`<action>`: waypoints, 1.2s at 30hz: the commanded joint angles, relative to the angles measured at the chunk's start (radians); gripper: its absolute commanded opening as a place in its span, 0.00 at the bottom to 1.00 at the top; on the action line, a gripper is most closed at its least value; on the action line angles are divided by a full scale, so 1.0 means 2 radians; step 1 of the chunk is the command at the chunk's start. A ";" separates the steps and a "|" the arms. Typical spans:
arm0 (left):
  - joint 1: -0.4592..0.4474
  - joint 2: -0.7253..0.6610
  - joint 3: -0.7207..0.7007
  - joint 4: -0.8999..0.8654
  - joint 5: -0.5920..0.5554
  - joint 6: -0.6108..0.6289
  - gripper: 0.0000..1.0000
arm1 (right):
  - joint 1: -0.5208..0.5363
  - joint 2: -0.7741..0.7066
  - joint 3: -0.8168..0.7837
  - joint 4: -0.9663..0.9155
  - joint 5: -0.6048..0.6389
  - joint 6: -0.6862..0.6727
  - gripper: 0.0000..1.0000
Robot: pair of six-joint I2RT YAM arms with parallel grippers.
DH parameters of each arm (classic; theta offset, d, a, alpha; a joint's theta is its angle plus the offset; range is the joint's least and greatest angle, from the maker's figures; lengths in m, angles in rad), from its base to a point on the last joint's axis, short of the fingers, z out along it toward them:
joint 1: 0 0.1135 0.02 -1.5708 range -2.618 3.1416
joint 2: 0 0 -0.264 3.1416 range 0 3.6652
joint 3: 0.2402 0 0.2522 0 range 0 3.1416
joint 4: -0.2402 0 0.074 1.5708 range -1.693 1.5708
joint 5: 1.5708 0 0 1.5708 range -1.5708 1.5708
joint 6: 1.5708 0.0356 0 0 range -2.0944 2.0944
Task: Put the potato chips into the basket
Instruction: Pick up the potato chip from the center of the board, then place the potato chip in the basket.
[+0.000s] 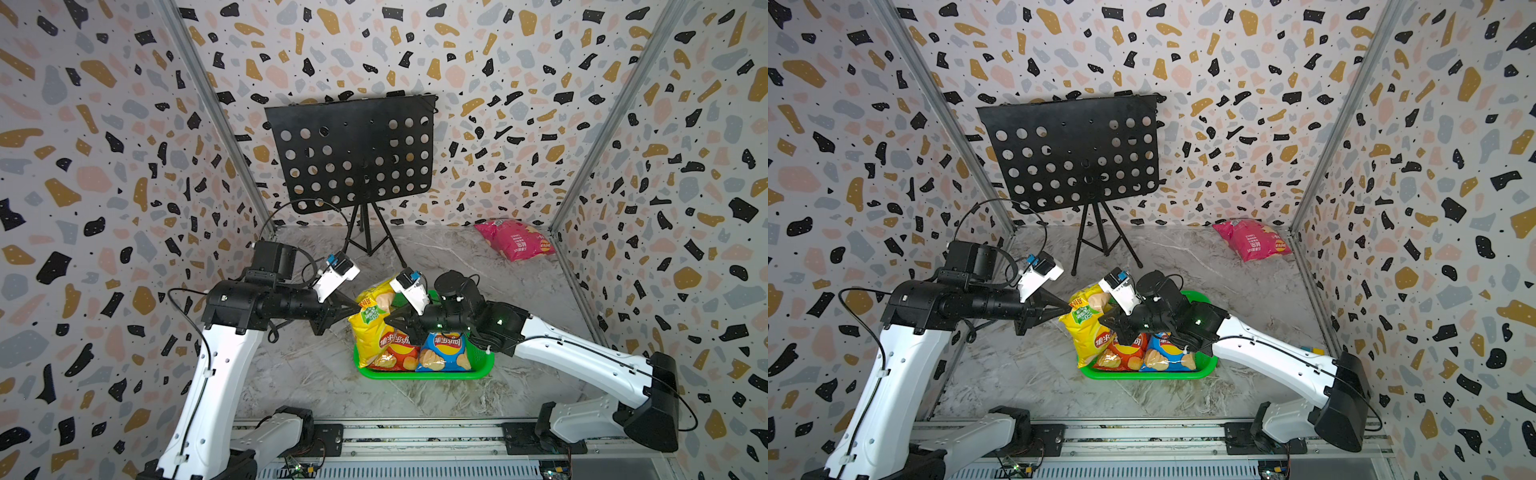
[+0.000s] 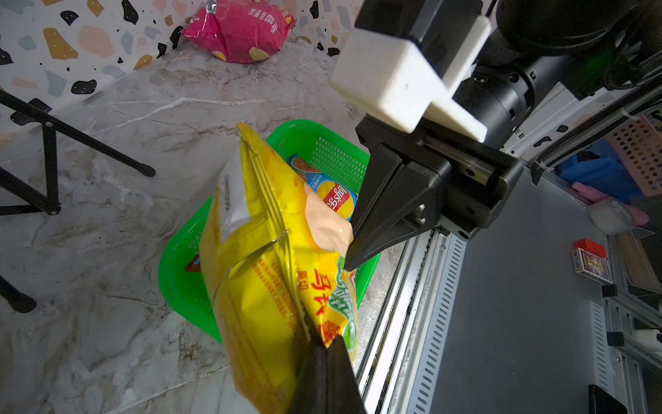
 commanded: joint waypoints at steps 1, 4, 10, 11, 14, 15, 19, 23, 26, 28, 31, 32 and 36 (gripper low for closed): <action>-0.002 -0.012 -0.008 0.032 0.001 -0.007 0.00 | 0.002 -0.030 -0.002 -0.006 0.022 0.005 0.00; -0.002 -0.014 -0.010 0.056 -0.028 -0.030 0.16 | 0.002 -0.034 0.009 -0.034 0.043 0.016 0.00; -0.002 -0.008 0.016 0.082 -0.126 -0.078 1.00 | 0.002 -0.012 0.066 -0.154 0.125 0.060 0.00; -0.002 -0.006 0.019 0.086 -0.150 -0.088 1.00 | 0.002 -0.005 0.076 -0.167 0.127 0.069 0.00; 0.003 -0.002 0.012 0.108 -0.226 -0.112 1.00 | 0.002 0.010 0.097 -0.197 0.150 0.124 0.00; 0.005 -0.005 0.002 0.116 -0.242 -0.115 1.00 | 0.002 0.013 0.098 -0.197 0.160 0.149 0.00; 0.024 -0.014 -0.048 0.139 -0.284 -0.130 1.00 | 0.002 0.018 0.088 -0.168 0.191 0.242 0.00; 0.058 -0.026 -0.114 0.159 -0.292 -0.131 1.00 | 0.002 0.042 0.110 -0.180 0.218 0.303 0.00; 0.076 -0.039 -0.167 0.173 -0.307 -0.131 1.00 | 0.002 0.070 0.144 -0.223 0.237 0.345 0.00; 0.082 -0.049 -0.202 0.181 -0.317 -0.131 1.00 | 0.002 0.089 0.163 -0.249 0.243 0.375 0.00; 0.091 -0.062 -0.244 0.192 -0.322 -0.138 1.00 | 0.002 0.111 0.179 -0.266 0.230 0.403 0.00; 0.094 -0.067 -0.259 0.199 -0.323 -0.141 1.00 | 0.002 0.118 0.181 -0.268 0.225 0.413 0.00; 0.103 -0.072 -0.288 0.227 -0.352 -0.158 1.00 | 0.006 0.138 0.190 -0.268 0.206 0.429 0.00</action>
